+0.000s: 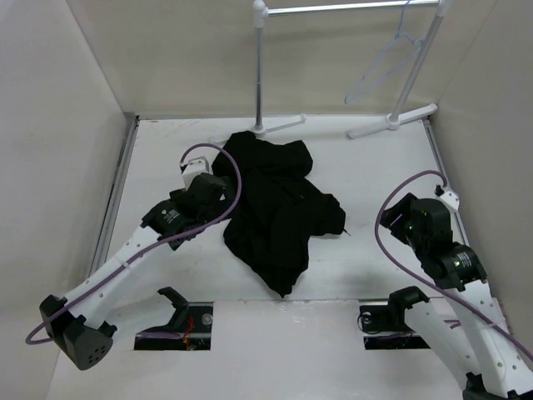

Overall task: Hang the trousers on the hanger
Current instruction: Flatten out the trousers at the center of the board.

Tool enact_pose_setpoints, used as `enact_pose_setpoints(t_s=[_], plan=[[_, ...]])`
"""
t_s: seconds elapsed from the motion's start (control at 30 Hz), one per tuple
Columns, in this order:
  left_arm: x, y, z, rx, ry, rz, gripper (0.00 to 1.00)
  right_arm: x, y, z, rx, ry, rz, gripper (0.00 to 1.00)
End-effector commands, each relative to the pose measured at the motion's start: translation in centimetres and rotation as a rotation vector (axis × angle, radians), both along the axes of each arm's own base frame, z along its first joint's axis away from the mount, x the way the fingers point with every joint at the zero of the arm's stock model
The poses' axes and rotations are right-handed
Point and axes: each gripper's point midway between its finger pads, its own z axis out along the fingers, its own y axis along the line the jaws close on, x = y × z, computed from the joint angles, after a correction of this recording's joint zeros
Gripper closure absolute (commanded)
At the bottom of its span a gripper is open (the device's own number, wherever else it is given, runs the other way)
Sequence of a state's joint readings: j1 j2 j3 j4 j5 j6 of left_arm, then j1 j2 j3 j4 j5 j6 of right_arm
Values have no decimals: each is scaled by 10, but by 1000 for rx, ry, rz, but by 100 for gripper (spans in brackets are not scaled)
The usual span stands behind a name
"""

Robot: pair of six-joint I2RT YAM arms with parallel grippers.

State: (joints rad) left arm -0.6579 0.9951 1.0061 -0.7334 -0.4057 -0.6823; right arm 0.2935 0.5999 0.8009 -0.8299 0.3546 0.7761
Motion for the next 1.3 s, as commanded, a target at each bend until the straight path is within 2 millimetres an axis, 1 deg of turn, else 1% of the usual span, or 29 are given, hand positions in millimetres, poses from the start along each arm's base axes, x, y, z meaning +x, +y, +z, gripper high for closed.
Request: enact_pose_setpoints(t_s=[0.0, 0.03, 0.07, 0.13, 0.17, 0.27, 0.3, 0.37, 0.5, 0.57, 0.63, 0.67, 0.7, 0.73, 0.77, 0.8, 0.83, 0.87, 0.9, 0.93, 0.97, 1.0, 1.03, 1.07, 1.1, 1.17, 1.2, 1.23, 1.27], plan=[[3, -6, 14, 32, -31, -3, 0, -3, 0, 0, 28, -10, -6, 37], [4, -9, 17, 27, -39, -11, 0, -3, -2, 1, 26, -10, -9, 37], [4, -20, 19, 13, -54, -41, 0, -4, -2, 1, 25, -11, -5, 38], [3, -45, 26, -1, -111, -118, 0, -6, -2, 0, 31, -17, -1, 44], [4, -49, 27, 5, -125, -131, 0, -6, -2, 0, 33, -18, 0, 47], [6, -65, 39, 61, -184, -173, 0, -9, 1, -5, 47, -10, 16, 72], [8, -66, 44, 75, -208, -166, 0, -10, 3, -6, 51, -4, 27, 78], [14, -70, 58, 50, -245, -140, 0, -12, 5, -8, 58, 6, 39, 84], [24, -63, 77, 1, -272, -104, 0, -14, 5, -4, 61, -1, 41, 85], [21, -56, 82, -14, -297, -93, 0, -14, 5, -3, 62, -4, 41, 84], [15, -59, 83, -69, -311, -120, 0, -14, 5, -7, 60, 8, 42, 84], [10, -71, 83, -103, -312, -174, 0, -14, 6, -9, 59, 16, 43, 85], [5, -84, 82, -125, -313, -241, 9, -14, 6, -11, 58, 27, 45, 89], [-3, -99, 78, -121, -308, -333, 43, -13, 8, -15, 58, 42, 51, 94], [-10, -110, 71, -122, -294, -384, 56, -12, 9, -17, 59, 51, 56, 97], [-21, -127, 63, -138, -273, -427, 59, -10, 12, -22, 65, 64, 64, 98], [-29, -135, 59, -137, -264, -459, 55, -8, 14, -22, 71, 66, 69, 98], [-40, -150, 51, -127, -258, -505, 42, -4, 19, -26, 82, 68, 85, 96], [-48, -163, 42, -103, -258, -542, 15, -1, 25, -27, 92, 68, 107, 94], [-55, -174, 31, -74, -246, -571, 6, 3, 35, -31, 113, 70, 143, 88], [-59, -185, 16, -24, -224, -596, 7, 8, 44, -31, 135, 61, 169, 78], [-61, -191, 4, 25, -205, -614, 16, 13, 50, -31, 149, 49, 185, 69], [-63, -199, -8, 84, -195, -641, 37, 18, 56, -33, 161, 37, 204, 59], [-62, -204, -15, 117, -194, -648, 58, 23, 60, -35, 171, 30, 213, 53], [-62, -208, -22, 147, -190, -657, 62, 27, 64, -36, 182, 29, 219, 50], [-68, -219, -31, 186, -184, -692, 47, 38, 73, -43, 205, 30, 249, 44], [-73, -225, -35, 192, -178, -709, 34, 43, 78, -48, 223, 39, 261, 43], [-78, -230, -42, 204, -166, -730, 31, 49, 82, -53, 236, 42, 270, 43], [-81, -234, -49, 213, -150, -742, 30, 54, 83, -56, 242, 45, 270, 43]])
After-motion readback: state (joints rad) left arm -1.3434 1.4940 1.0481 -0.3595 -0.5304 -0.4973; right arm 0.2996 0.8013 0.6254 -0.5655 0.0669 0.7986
